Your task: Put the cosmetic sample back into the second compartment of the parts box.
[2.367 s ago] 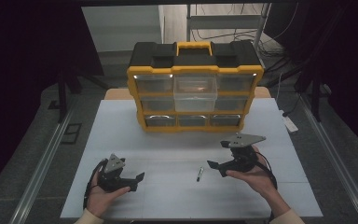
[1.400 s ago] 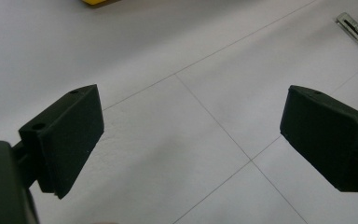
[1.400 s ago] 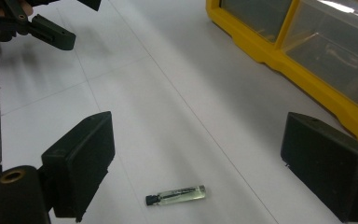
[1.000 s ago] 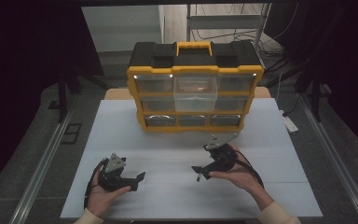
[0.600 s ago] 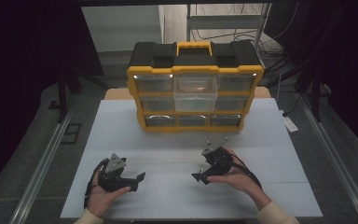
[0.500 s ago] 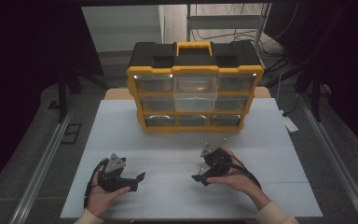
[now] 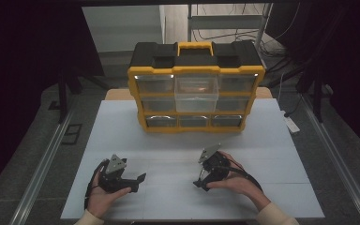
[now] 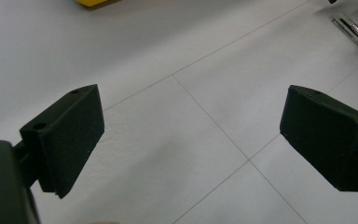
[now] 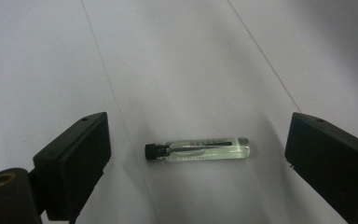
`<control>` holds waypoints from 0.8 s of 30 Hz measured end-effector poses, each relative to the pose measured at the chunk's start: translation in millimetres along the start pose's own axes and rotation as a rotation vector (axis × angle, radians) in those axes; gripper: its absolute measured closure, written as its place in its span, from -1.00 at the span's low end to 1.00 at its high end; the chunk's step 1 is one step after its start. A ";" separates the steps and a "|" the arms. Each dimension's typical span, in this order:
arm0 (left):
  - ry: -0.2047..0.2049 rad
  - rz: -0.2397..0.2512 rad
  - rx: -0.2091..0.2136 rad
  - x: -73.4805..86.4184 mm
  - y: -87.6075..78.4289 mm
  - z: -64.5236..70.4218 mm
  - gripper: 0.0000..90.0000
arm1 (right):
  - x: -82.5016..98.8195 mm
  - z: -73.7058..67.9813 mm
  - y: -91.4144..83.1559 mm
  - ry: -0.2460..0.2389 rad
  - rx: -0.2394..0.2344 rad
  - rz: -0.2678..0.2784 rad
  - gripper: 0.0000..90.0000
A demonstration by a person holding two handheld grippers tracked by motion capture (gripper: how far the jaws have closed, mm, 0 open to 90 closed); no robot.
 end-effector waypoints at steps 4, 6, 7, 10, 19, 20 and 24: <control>0.004 -0.004 0.000 0.2 0.0 -0.4 -0.84 | 0.7 0.2 0.7 -0.010 0.001 -0.009 -0.80; 0.004 -0.005 0.000 0.3 0.1 -0.4 -0.84 | 1.6 0.4 1.9 -0.020 0.001 -0.019 -0.78; 0.004 -0.005 0.000 0.3 0.1 -0.5 -0.84 | 2.0 0.5 2.2 -0.026 0.000 -0.024 -0.77; 0.005 -0.008 0.000 0.5 0.5 -0.6 -0.84 | 2.6 0.3 3.2 -0.038 0.004 -0.034 -0.72; 0.003 -0.011 0.001 0.8 0.7 -0.4 -0.84 | 3.1 -1.5 0.8 -0.061 0.012 -0.040 -0.52; 0.003 -0.011 0.001 0.8 0.8 -0.3 -0.84 | 3.0 -1.5 0.6 -0.069 0.010 -0.039 -0.48; 0.006 -0.011 0.001 0.8 0.8 -0.6 -0.84 | 2.8 -2.7 -0.6 -0.075 0.007 -0.039 -0.31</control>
Point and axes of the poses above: each handheld gripper's, and its own axes: y roughly forward along the jaws, x roughly out of its underside, z roughly to its right, the point moved 3 cm from there along y, roughly forward along the jaws, and after that the axes turned 8 degrees about -x, right-handed, at the moved point
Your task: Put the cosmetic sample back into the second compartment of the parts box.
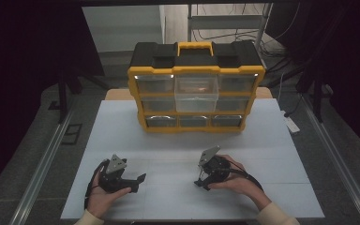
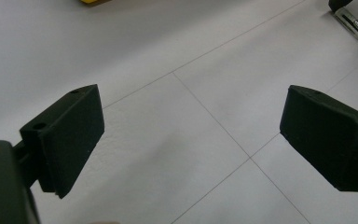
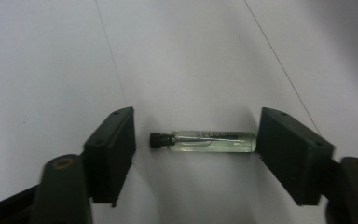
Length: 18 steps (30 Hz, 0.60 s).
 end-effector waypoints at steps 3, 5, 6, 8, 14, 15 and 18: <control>0.000 0.000 0.000 0.1 -0.2 -0.1 -0.84 | -0.1 -0.3 -1.1 -0.003 -0.003 0.002 -0.17; -0.003 0.001 -0.001 0.2 -0.5 0.2 -0.84 | -0.2 -0.5 -1.8 0.001 -0.004 0.005 -0.11; -0.006 0.002 0.000 0.3 -0.7 0.2 -0.84 | -0.2 -0.6 -1.9 0.001 0.000 0.004 -0.11; -0.006 0.002 -0.002 0.3 -0.3 -0.2 -0.84 | -0.4 -0.8 -2.1 0.000 -0.001 0.002 -0.11; -0.007 0.003 -0.002 0.5 -0.7 -0.3 -0.84 | -1.1 -1.0 -4.0 0.014 0.000 0.018 -0.11; -0.006 0.003 -0.002 0.5 -1.0 -0.3 -0.84 | -1.8 -0.8 -5.7 0.015 0.002 0.032 -0.11; -0.006 0.004 -0.003 0.4 -1.2 -0.2 -0.84 | -4.2 -0.4 -11.9 0.034 0.020 0.076 -0.11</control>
Point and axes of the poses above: each handheld gripper's, and its own axes: y roughly forward along the jaws, x roughly out of its underside, z roughly to its right, the point moved 3 cm from there along y, roughly forward along the jaws, and after that the axes turned 8 degrees about -x, right-handed, at the moved point
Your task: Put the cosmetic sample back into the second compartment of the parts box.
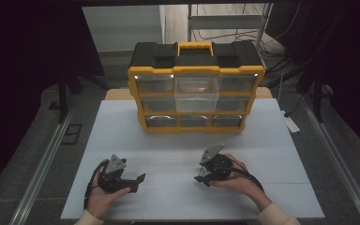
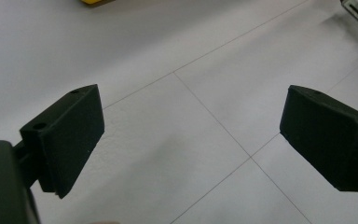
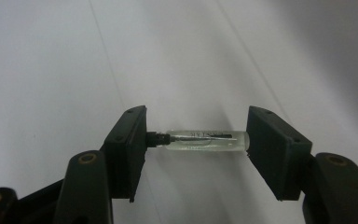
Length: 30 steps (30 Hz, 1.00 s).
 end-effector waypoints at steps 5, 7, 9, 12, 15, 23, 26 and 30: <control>0.003 -0.002 -0.001 -0.1 0.0 -0.4 -0.84 | -1.6 2.1 -6.5 0.011 0.010 0.046 -0.11; 0.003 -0.002 -0.001 -0.1 -0.1 -0.5 -0.84 | -2.0 1.8 -7.6 0.022 0.010 0.056 -0.11; 0.002 0.000 -0.001 -0.2 -0.3 -0.5 -0.84 | -2.9 2.0 -10.3 0.026 0.014 0.076 -0.11; 0.005 0.002 -0.002 -0.4 -0.3 -0.8 -0.84 | -5.2 0.7 -17.1 0.041 0.026 0.118 -0.11; 0.001 0.005 -0.001 -0.5 -0.6 -0.6 -0.84 | -6.7 -0.7 -23.3 0.056 0.029 0.156 -0.11; 0.000 0.008 -0.001 -0.8 -1.4 -0.8 -0.84 | -3.8 -2.1 -43.0 0.091 0.050 0.238 -0.11; -0.001 0.009 -0.002 -1.0 -1.3 -0.8 -0.84 | -0.7 -1.6 -50.2 0.105 0.068 0.265 -0.11; -0.002 0.011 -0.003 -1.1 -1.5 -0.8 -0.84 | 3.3 0.0 -61.7 0.138 0.091 0.318 -0.11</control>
Point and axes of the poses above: each handheld gripper's, and its own axes: y roughly forward along the jaws, x roughly out of its underside, z roughly to its right, the point moved 3 cm from there along y, roughly forward along the jaws, and after that the axes turned 8 degrees about -x, right-handed, at the moved point
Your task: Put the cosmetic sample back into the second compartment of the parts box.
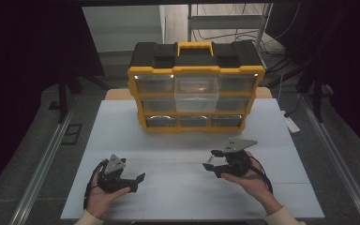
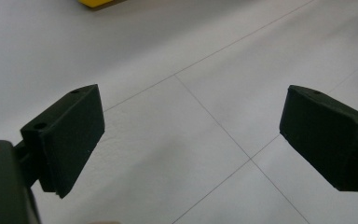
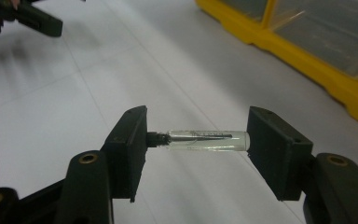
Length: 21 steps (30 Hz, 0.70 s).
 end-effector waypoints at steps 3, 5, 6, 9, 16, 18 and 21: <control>0.000 0.000 -0.001 -0.3 0.3 0.0 -0.84 | -0.4 1.6 -6.6 0.014 0.008 0.027 -0.11; 0.001 -0.002 -0.002 -0.3 0.7 0.2 -0.84 | -1.0 2.5 -10.0 0.019 0.016 0.041 -0.11; 0.002 -0.002 -0.002 -0.3 0.9 0.2 -0.84 | -1.4 2.6 -11.3 0.023 0.018 0.045 -0.11; 0.002 -0.001 -0.002 -0.3 0.9 0.1 -0.84 | -2.9 2.7 -14.1 0.024 0.021 0.056 -0.11; 0.004 -0.002 -0.003 -0.2 0.9 0.2 -0.84 | -6.1 1.2 -17.0 0.022 0.032 0.072 -0.11; 0.004 -0.002 -0.004 -0.2 1.0 0.0 -0.84 | -8.2 0.3 -19.0 0.024 0.035 0.083 -0.11; 0.004 -0.002 -0.004 -0.2 1.1 0.0 -0.84 | -11.2 -0.5 -21.7 0.023 0.045 0.099 -0.11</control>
Point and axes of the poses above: each handheld gripper's, and its own axes: y roughly forward along the jaws, x roughly out of its underside, z roughly to its right, the point moved 3 cm from there along y, roughly forward along the jaws, and after that the axes turned 8 degrees about -x, right-handed, at the moved point
